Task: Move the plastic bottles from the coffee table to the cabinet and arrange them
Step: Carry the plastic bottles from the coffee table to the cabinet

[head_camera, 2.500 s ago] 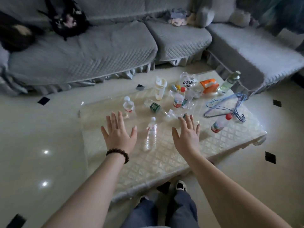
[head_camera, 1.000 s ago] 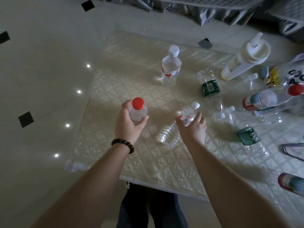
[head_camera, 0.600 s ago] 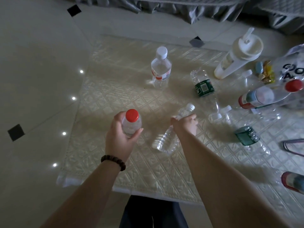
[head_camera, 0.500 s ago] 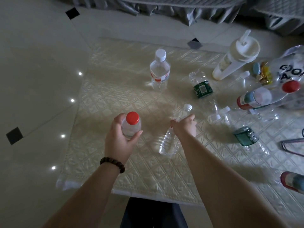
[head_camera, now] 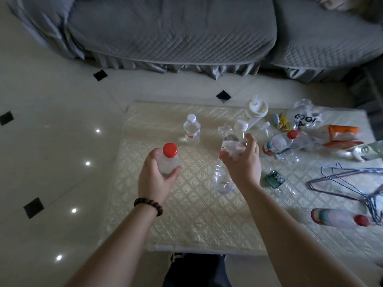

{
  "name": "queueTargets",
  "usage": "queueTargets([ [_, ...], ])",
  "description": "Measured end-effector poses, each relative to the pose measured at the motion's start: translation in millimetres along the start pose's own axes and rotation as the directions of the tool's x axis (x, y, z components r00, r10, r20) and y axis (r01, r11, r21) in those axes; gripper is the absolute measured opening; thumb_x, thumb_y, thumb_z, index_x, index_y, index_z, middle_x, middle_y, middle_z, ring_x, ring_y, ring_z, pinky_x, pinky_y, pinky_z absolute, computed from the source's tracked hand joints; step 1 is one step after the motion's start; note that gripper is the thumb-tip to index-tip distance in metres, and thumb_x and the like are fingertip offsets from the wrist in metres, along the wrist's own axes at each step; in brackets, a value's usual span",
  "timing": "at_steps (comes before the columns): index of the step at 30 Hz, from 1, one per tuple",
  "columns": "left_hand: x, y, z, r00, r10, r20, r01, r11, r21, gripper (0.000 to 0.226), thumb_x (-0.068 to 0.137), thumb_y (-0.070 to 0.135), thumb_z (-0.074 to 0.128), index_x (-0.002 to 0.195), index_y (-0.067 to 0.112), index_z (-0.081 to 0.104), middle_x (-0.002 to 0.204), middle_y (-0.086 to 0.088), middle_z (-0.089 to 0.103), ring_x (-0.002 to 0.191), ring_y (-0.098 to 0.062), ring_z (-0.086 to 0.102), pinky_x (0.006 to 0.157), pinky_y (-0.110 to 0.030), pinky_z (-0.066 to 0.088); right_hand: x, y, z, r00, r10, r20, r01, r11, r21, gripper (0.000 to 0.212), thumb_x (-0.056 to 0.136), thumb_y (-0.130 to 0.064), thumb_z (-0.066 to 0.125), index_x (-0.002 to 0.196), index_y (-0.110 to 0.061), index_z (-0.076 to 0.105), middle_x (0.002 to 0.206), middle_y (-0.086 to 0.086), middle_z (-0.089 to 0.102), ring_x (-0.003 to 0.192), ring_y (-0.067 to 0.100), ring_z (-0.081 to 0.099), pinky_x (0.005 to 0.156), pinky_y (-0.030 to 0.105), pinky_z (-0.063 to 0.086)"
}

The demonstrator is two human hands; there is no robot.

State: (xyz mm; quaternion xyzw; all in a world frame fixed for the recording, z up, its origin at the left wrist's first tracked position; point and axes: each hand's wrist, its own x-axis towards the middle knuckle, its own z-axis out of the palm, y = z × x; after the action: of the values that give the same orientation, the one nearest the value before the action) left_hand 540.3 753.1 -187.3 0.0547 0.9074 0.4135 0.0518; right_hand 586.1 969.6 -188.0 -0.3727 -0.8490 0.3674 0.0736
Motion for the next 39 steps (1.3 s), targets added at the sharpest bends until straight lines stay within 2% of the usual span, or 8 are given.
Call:
queueTargets([
  [11,-46.7,106.0,-27.6,0.964,0.256,0.076,-0.25,0.965,-0.086,0.063,0.07,0.032,0.08,0.122,0.016,0.048,0.115,-0.003,0.059,0.101,-0.021,0.056,0.073,-0.025,0.039,-88.1,-25.0,-129.8,0.975,0.004,-0.221,0.004,0.999,0.034,0.083,0.075,-0.044,0.072,0.14,-0.029,0.023,0.141,-0.002,0.04,0.101,0.017,0.056,0.065,0.029,0.044],
  [15,-75.1,137.4,-12.5,0.913,0.369,0.173,-0.35,0.927,-0.135,0.06,0.071,0.036,0.078,0.121,0.018,0.048,0.111,-0.002,0.06,0.098,-0.021,0.057,0.072,-0.025,0.039,-121.7,-8.4,-166.1,0.938,0.066,-0.34,-0.055,0.998,0.042,0.08,0.077,-0.044,0.07,0.14,-0.026,0.023,0.138,-0.001,0.041,0.093,0.012,0.047,0.053,0.022,0.034],
  [17,-90.3,151.6,-1.0,0.871,0.429,0.24,-0.397,0.902,-0.171,0.063,0.071,0.042,0.075,0.123,0.021,0.046,0.113,0.0,0.06,0.101,-0.02,0.056,0.073,-0.026,0.041,-139.6,3.0,-183.2,0.911,0.112,-0.397,-0.097,0.994,0.057,0.08,0.077,-0.045,0.069,0.14,-0.026,0.023,0.137,0.002,0.043,0.097,0.017,0.051,0.057,0.025,0.035],
  [23,-146.3,188.4,37.8,0.736,0.557,0.384,-0.498,0.831,-0.249,0.068,0.07,0.043,0.077,0.125,0.022,0.044,0.117,-0.001,0.058,0.105,-0.02,0.056,0.085,-0.037,0.049,-205.5,57.0,-226.8,0.79,0.249,-0.561,-0.228,0.968,0.109,0.078,0.077,-0.04,0.072,0.138,-0.021,0.027,0.13,0.009,0.05,0.094,0.017,0.053,0.065,0.026,0.039],
  [27,-189.5,211.8,60.7,0.622,0.63,0.465,-0.565,0.773,-0.29,0.07,0.07,0.042,0.078,0.126,0.017,0.044,0.119,-0.003,0.058,0.106,-0.02,0.056,0.088,-0.035,0.048,-256.3,99.5,-250.4,0.679,0.335,-0.653,-0.307,0.938,0.162,0.076,0.076,-0.044,0.072,0.134,-0.025,0.026,0.127,0.01,0.051,0.099,0.027,0.059,0.068,0.029,0.042],
  [31,-236.3,233.9,84.8,0.518,0.668,0.535,-0.583,0.733,-0.35,0.07,0.069,0.042,0.078,0.126,0.017,0.045,0.119,-0.002,0.059,0.108,-0.019,0.056,0.09,-0.037,0.048,-308.3,138.6,-272.3,0.562,0.405,-0.721,-0.369,0.903,0.22,0.075,0.075,-0.042,0.074,0.13,-0.029,0.025,0.134,0.009,0.049,0.101,0.028,0.061,0.071,0.029,0.043],
  [36,-315.0,259.8,114.5,0.365,0.726,0.583,-0.618,0.657,-0.431,0.072,0.069,0.039,0.079,0.127,0.013,0.045,0.122,-0.006,0.059,0.11,-0.023,0.056,0.092,-0.039,0.048,-371.2,181.5,-301.5,0.411,0.476,-0.778,-0.4,0.861,0.315,0.073,0.073,-0.037,0.075,0.131,-0.024,0.034,0.125,0.004,0.053,0.096,0.021,0.063,0.069,0.027,0.043],
  [39,-372.1,273.9,131.2,0.283,0.741,0.609,-0.636,0.62,-0.459,0.071,0.07,0.038,0.079,0.127,0.01,0.046,0.124,-0.01,0.058,0.113,-0.027,0.054,0.093,-0.035,0.045,-412.1,211.4,-322.8,0.328,0.504,-0.799,-0.416,0.836,0.357,0.073,0.071,-0.039,0.075,0.129,-0.028,0.032,0.124,0.003,0.053,0.097,0.021,0.063,0.073,0.034,0.052],
])
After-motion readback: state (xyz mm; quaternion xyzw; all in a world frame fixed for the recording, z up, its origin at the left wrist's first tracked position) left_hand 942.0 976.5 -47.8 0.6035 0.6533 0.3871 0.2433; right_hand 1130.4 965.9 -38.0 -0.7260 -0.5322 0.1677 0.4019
